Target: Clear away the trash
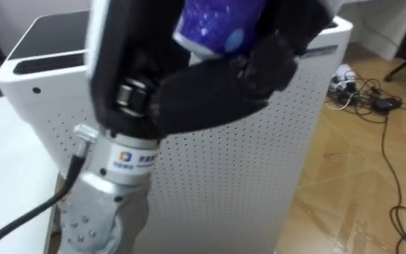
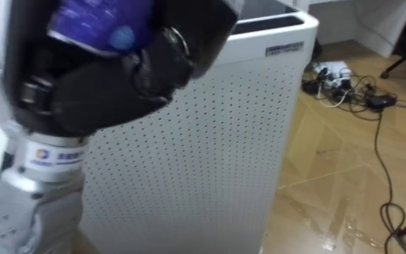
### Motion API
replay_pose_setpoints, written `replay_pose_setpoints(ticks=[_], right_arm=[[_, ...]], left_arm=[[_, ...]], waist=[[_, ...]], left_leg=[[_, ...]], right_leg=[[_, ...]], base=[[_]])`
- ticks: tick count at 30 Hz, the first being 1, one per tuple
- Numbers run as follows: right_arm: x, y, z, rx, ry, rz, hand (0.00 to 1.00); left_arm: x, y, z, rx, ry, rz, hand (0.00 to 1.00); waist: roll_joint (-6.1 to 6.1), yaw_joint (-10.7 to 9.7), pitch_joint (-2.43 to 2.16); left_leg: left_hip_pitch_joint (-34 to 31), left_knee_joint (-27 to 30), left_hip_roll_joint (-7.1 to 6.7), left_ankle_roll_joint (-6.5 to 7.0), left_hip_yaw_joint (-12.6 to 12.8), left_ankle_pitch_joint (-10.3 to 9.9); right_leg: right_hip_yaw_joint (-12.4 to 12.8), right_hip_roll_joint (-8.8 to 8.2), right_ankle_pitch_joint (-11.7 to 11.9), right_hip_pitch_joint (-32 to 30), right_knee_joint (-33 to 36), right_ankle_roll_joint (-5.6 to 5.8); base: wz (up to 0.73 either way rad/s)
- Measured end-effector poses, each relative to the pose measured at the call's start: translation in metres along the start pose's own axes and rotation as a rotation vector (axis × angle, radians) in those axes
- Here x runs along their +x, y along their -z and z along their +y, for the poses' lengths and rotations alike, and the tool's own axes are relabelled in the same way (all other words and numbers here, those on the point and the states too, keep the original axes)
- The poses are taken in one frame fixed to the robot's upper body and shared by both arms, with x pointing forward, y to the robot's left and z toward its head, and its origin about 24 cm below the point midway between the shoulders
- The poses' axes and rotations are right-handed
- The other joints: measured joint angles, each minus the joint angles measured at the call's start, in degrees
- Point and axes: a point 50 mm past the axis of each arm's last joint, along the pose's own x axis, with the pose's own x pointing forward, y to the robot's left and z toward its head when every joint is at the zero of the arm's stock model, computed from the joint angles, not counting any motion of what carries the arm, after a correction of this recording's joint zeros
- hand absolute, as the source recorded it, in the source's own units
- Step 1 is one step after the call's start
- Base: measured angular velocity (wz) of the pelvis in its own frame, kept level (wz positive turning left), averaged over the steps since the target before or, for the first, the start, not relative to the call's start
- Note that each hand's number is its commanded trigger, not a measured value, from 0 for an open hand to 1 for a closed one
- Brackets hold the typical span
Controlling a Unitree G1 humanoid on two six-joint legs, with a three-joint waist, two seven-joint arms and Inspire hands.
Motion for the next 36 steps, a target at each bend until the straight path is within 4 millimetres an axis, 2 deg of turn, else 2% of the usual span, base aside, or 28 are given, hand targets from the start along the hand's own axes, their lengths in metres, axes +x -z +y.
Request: replay_pose_setpoints(ticks=[1,2,3,6,8,9,10,13,20,23,25,28,31,36], right_arm=[[0.001,-0.006,0.001,-0.006,-0.002,-0.013,1.00],[0.002,-0.009,0.000,-0.011,-0.002,-0.017,1.00],[0.003,-0.014,0.000,-0.023,-0.001,-0.025,1.00],[0.005,-0.025,-0.001,-0.033,0.004,-0.048,1.00],[0.006,-0.032,0.000,-0.047,0.011,-0.062,1.00],[0.007,-0.038,-0.001,-0.049,0.016,-0.070,1.00],[0.008,-0.041,-0.002,-0.050,0.022,-0.067,1.00],[0.010,-0.047,-0.002,-0.052,0.024,-0.071,1.00],[0.011,-0.059,-0.002,-0.049,0.039,-0.097,1.00],[0.011,-0.063,-0.001,-0.049,0.044,-0.110,1.00],[0.012,-0.071,0.002,-0.049,0.038,-0.131,1.00],[0.013,-0.081,0.007,-0.033,0.023,-0.170,1.00],[0.013,-0.081,0.009,-0.027,0.018,-0.176,1.00],[0.013,-0.084,0.015,-0.014,-0.001,-0.194,1.00]], left_arm=[[-0.003,0.008,-0.001,-0.007,0.002,0.036,1.00],[-0.005,0.014,-0.001,-0.007,0.000,0.060,1.00],[-0.011,0.026,0.001,-0.008,-0.011,0.124,1.00],[-0.029,0.056,0.003,-0.013,-0.025,0.275,1.00],[-0.041,0.076,0.004,-0.013,-0.032,0.376,1.00],[-0.050,0.090,0.006,-0.014,-0.042,0.443,1.00],[-0.059,0.101,0.005,-0.015,-0.039,0.509,1.00],[-0.082,0.121,0.003,-0.020,-0.039,0.636,1.00],[-0.120,0.145,0.004,-0.036,-0.051,0.818,1.00],[-0.134,0.155,0.004,-0.046,-0.057,0.890,1.00],[-0.148,0.161,0.005,-0.043,-0.067,0.957,1.00],[-0.165,0.165,0.002,-0.046,-0.061,1.021,1.00],[-0.179,0.166,-0.008,-0.061,-0.033,1.066,1.00],[-0.203,0.173,-0.010,-0.062,-0.027,1.178,1.00]], waist=[[0.20,0.7,0.44],[0.28,0.8,0.58],[0.44,0.8,0.56],[0.91,1.0,0.97],[1.18,1.1,1.32],[1.31,1.3,1.67],[1.35,1.4,1.69],[1.20,2.2,1.81],[1.16,2.6,1.86],[1.07,3.6,1.92],[0.38,4.3,2.36],[-0.06,3.7,2.63],[-0.08,3.6,2.63],[-0.16,3.7,2.59]], left_leg=[[-1.3,0.3,0.00,0.00,0.0,0.2],[-1.9,0.3,0.00,0.02,0.0,0.3],[-2.9,0.3,-0.02,0.09,-0.1,0.6],[-6.0,1.5,0.08,0.12,-0.2,0.7],[-7.5,2.0,0.08,0.15,-0.5,0.8],[-8.3,2.0,0.06,0.19,-0.4,0.9],[-9.4,2.0,-0.01,0.19,-0.8,1.2],[-12.3,2.1,0.03,0.05,-1.1,1.7],[-15.9,2.6,0.02,-0.04,-2.3,1.7],[-16.6,2.6,0.09,-0.05,-2.1,1.8],[-16.9,2.4,0.29,-0.05,-0.9,1.8],[-18.8,3.2,0.29,0.00,-0.6,1.8],[-19.6,3.3,0.12,0.26,-0.5,2.0],[-20.1,3.5,0.06,0.38,-0.3,2.1]], right_leg=[[-0.2,-0.05,0.1,-1.2,0.5,-0.12],[-0.4,-0.14,0.1,-1.9,0.8,-0.12],[-0.6,-0.28,0.1,-3.1,1.3,-0.12],[-0.8,-0.24,0.1,-5.9,2.2,-0.21],[-1.1,-0.29,0.2,-7.4,2.7,-0.23],[-1.0,-0.36,0.2,-8.3,3.1,-0.23],[-1.3,-0.44,0.2,-9.4,3.3,-0.24],[-2.4,-0.53,0.4,-12.2,3.6,-0.52],[-3.3,-0.60,0.4,-15.3,4.0,-0.53],[-3.2,-0.93,0.4,-17.1,5.4,-0.52],[-2.5,-1.03,0.4,-18.2,6.3,-0.50],[-2.8,-1.10,0.4,-19.7,6.3,-0.50],[-3.0,-1.28,0.4,-20.4,6.3,-0.51],[-3.1,-1.33,0.4,-21.1,6.9,-0.51]], base=[[0.04],[0.04],[0.04],[0.07],[0.05],[0.00],[0.05],[0.08],[0.07],[-0.13],[-0.21],[-0.03],[0.02],[0.00]])
